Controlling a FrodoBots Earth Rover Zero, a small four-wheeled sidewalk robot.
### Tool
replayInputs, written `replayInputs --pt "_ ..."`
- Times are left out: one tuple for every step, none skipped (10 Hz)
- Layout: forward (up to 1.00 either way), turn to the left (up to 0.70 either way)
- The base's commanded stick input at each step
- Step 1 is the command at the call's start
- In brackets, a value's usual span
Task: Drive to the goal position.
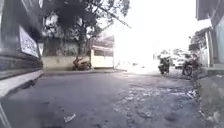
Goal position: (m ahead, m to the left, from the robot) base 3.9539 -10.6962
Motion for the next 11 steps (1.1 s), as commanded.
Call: replayInputs --pt "0.67 -0.01" --pt "0.66 -0.01" --pt "0.66 -0.01" --pt "0.66 -0.01" --pt "0.65 -0.01" --pt "0.64 -0.01" --pt "0.46 -0.01" --pt "0.36 -0.01" --pt "0.36 -0.01" --pt "0.37 -0.22" --pt "0.38 -0.71"
